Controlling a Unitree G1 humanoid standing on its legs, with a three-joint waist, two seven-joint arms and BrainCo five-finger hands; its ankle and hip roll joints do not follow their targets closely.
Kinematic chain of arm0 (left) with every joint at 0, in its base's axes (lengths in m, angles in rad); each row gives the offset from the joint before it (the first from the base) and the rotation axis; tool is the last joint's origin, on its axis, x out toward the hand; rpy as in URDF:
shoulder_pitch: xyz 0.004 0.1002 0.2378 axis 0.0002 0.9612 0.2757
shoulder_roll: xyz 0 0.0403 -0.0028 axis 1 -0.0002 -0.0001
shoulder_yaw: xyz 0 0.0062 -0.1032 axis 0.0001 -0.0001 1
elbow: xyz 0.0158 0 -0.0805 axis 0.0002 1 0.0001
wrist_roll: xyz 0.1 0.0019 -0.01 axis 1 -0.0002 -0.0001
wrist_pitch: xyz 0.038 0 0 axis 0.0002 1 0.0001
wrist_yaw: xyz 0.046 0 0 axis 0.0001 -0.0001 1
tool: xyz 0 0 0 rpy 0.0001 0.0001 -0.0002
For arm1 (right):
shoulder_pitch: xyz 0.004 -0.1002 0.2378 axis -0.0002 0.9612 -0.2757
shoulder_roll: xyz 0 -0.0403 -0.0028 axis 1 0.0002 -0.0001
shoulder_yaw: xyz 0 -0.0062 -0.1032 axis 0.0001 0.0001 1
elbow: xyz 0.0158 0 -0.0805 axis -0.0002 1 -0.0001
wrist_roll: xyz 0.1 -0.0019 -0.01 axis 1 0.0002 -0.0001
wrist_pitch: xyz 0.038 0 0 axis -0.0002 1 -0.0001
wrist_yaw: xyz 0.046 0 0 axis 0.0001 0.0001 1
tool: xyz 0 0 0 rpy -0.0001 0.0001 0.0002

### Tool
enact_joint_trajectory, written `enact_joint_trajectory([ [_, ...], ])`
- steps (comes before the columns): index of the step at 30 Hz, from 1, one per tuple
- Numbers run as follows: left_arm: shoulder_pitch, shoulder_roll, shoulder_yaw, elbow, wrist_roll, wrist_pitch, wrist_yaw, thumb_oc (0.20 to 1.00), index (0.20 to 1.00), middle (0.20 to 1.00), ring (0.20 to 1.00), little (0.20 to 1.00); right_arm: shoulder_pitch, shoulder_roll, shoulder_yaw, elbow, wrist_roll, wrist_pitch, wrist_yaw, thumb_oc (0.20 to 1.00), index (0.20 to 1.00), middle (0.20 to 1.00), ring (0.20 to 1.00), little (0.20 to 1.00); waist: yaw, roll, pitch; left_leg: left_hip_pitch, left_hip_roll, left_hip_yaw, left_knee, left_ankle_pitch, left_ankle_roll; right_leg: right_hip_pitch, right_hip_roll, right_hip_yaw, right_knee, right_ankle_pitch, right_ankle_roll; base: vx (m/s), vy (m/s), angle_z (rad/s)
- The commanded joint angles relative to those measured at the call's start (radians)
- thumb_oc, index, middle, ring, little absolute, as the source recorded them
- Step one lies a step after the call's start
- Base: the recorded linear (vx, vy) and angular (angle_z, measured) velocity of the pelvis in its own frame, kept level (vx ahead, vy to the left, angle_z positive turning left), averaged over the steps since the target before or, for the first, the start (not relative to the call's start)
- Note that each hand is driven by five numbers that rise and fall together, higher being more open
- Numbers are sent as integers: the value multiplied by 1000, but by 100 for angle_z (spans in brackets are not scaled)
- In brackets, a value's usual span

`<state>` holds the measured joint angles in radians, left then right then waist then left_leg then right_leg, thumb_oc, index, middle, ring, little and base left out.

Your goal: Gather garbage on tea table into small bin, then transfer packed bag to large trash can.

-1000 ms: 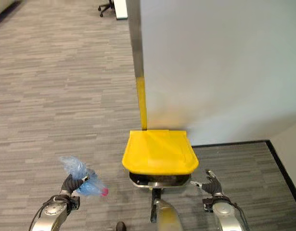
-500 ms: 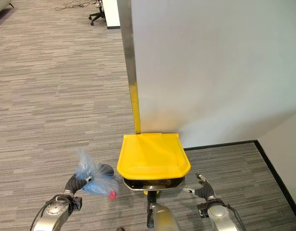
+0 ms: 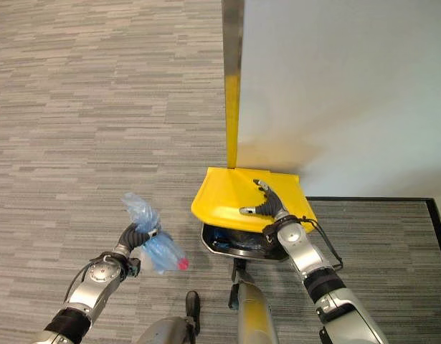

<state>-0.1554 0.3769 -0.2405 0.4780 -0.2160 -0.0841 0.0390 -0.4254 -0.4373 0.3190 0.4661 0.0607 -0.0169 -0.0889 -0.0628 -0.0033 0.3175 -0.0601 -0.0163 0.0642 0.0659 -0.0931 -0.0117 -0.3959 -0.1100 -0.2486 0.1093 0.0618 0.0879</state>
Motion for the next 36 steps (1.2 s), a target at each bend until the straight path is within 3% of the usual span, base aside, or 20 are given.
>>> enact_joint_trajectory([
  [1, 56, 58, 22, -81, -10, -71, 0, 200, 200, 200, 200, 200, 83, 10, 8, -31, 28, -41, -30, 1000, 1000, 1000, 1000, 1000, 6, -50, -50, 55, -93, 44, 119, -186, 36, 9, -36, 94, -85, 116, 66, 26, 19, -7],
  [8, 139, 56, 74, -106, 18, -63, 2, 200, 200, 200, 200, 200, 218, -36, -188, -102, -51, -48, -127, 1000, 1000, 1000, 1000, 1000, -38, -67, -83, 126, -90, 73, 61, -186, 46, 41, -6, 117, -106, 128, 81, 25, 31, -19],
  [14, 151, 56, 81, -80, 18, -57, 0, 200, 200, 200, 200, 200, 264, -31, -220, 27, -58, -26, -139, 1000, 1000, 1000, 1000, 1000, -45, -77, -94, 156, -84, 76, 36, -183, 46, 54, -1, 118, -108, 127, 82, 10, 4, -9],
  [23, 147, 69, 74, -60, 28, -47, -12, 200, 200, 200, 200, 200, 270, -20, -130, 182, -93, 11, -64, 1000, 1000, 1000, 1000, 1000, -35, -83, -90, 179, -82, 69, 21, -187, 45, 64, -5, 100, -103, 119, 78, 11, -14, 0],
  [29, 136, 59, 64, -64, 46, -41, -14, 200, 200, 200, 200, 200, 252, 11, -49, 93, -100, 1, -21, 1000, 1000, 1000, 1000, 1000, -21, -82, -83, 177, -82, 64, 28, -191, 46, 66, -10, 86, -102, 118, 76, 4, -9, 1],
  [36, 86, 59, 13, -115, 33, -54, -17, 200, 200, 200, 200, 200, 82, 19, 43, -18, -81, -16, -23, 1000, 1000, 1000, 1000, 1000, 6, -86, -60, 150, -86, 62, 80, -209, 49, 61, -23, 78, -96, 121, 74, -17, -19, 8],
])
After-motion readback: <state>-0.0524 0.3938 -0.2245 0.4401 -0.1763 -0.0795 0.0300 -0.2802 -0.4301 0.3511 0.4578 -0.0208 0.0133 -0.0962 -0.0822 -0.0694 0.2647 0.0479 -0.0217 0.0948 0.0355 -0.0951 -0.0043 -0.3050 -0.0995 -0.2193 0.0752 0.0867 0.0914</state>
